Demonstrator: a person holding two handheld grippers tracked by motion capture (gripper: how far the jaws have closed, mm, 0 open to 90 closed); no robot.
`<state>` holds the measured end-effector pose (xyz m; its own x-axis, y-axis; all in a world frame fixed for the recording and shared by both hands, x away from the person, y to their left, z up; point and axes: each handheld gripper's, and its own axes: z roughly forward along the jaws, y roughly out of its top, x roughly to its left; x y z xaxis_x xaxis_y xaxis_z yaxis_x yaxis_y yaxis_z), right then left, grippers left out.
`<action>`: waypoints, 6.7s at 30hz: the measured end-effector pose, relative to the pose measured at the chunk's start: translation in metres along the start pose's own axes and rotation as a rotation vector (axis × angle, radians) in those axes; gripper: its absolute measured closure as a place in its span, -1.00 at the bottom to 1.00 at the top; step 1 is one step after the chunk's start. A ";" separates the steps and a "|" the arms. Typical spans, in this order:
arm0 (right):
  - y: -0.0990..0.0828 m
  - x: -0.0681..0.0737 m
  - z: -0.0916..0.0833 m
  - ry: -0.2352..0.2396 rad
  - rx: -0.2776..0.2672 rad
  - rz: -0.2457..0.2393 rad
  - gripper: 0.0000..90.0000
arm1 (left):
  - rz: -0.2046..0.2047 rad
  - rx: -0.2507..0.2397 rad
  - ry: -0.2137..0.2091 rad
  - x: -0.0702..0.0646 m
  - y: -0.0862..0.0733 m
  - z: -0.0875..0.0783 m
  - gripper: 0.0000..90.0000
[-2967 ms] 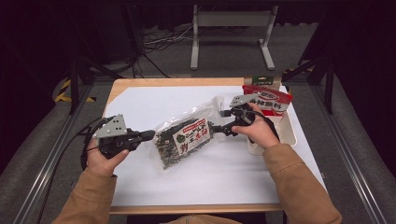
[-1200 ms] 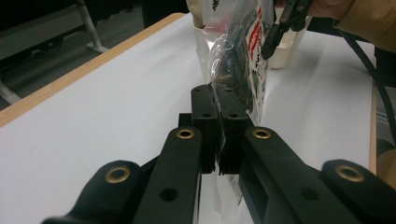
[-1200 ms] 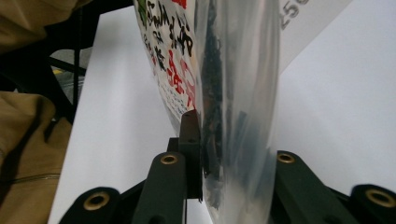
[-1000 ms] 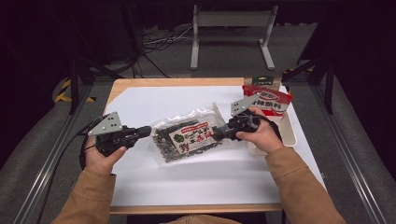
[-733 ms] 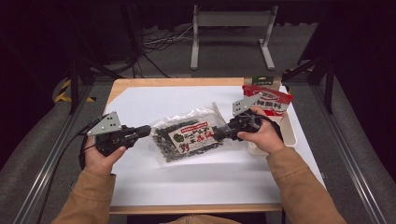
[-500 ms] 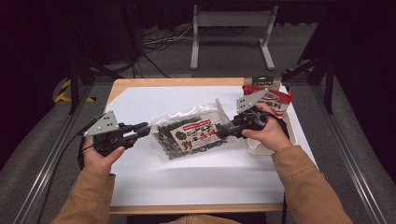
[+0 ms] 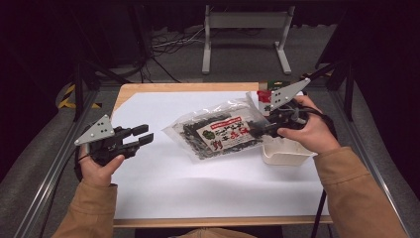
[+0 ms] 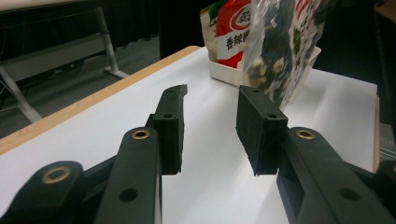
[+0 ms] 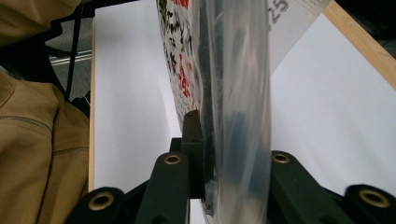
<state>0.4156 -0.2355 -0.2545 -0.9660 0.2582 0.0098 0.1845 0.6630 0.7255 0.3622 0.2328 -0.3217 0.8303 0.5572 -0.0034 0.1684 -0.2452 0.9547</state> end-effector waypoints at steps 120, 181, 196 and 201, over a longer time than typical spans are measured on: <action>0.005 -0.041 -0.074 -0.450 0.819 0.460 0.71 | -0.042 0.052 -0.005 0.013 -0.008 0.010 0.34; -0.015 -0.005 -0.095 -0.440 0.116 0.298 -0.34 | -0.065 0.055 0.002 0.013 -0.016 0.002 0.23; -0.012 0.047 -0.108 -0.481 -0.164 0.186 -0.39 | -0.070 0.044 -0.006 0.008 -0.019 -0.001 0.20; -0.025 0.062 -0.100 -0.462 -0.272 0.177 -0.39 | -0.071 0.043 -0.014 0.003 -0.021 -0.005 0.20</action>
<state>0.3328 -0.3063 -0.2028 -0.7334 0.6707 -0.1106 0.2241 0.3922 0.8921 0.3582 0.2432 -0.3404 0.8230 0.5631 -0.0749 0.2494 -0.2397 0.9383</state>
